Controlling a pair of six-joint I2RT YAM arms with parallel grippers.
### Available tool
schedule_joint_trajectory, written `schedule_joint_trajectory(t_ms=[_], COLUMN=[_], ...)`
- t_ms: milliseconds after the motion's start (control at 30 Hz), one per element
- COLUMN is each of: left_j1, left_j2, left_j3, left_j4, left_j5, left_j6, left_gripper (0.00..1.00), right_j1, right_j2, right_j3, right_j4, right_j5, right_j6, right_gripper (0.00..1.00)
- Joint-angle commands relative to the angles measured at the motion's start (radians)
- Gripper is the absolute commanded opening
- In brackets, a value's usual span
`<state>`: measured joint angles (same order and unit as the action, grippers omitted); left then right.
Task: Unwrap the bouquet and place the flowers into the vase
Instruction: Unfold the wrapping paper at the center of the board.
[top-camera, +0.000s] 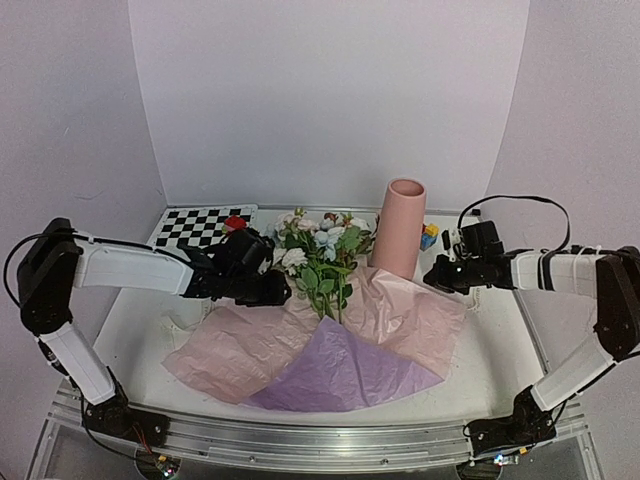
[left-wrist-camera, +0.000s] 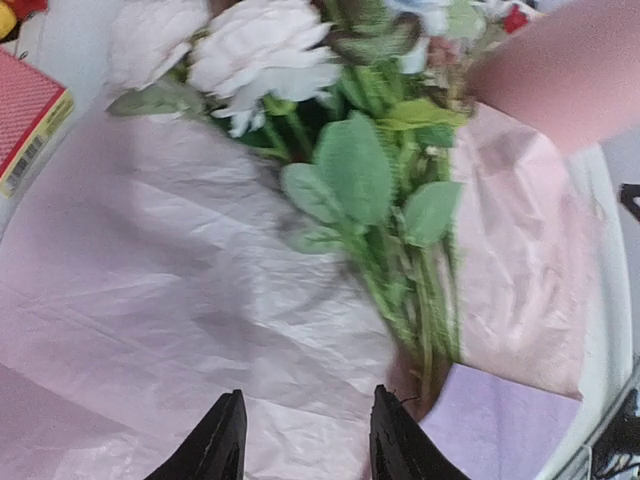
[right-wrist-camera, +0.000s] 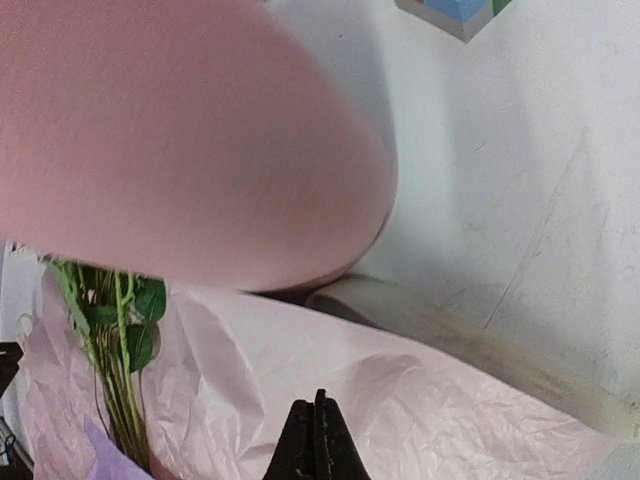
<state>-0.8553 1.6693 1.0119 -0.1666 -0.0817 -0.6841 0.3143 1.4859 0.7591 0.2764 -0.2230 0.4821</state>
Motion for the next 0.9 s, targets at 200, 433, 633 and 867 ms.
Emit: schedule_joint_trajectory(t_ms=[200, 433, 633, 867], left_j1=[-0.117, -0.119, -0.119, -0.119], left_j2=[0.028, 0.148, 0.229, 0.262], left_j3=[0.051, 0.113, 0.162, 0.188], left_j4=[0.077, 0.127, 0.134, 0.140], left_j5=[0.150, 0.195, 0.246, 0.302], left_j6=[0.105, 0.125, 0.148, 0.148], left_gripper=[0.58, 0.59, 0.55, 0.37], right_j1=[0.092, 0.115, 0.114, 0.114], right_j2=[-0.091, -0.114, -0.124, -0.113], right_j3=[-0.102, -0.105, -0.096, -0.083], right_j4=[0.016, 0.017, 0.012, 0.009], right_j5=[-0.155, -0.164, -0.167, -0.172], right_j6=[-0.030, -0.034, -0.049, -0.052], right_gripper=[0.06, 0.08, 0.08, 0.08])
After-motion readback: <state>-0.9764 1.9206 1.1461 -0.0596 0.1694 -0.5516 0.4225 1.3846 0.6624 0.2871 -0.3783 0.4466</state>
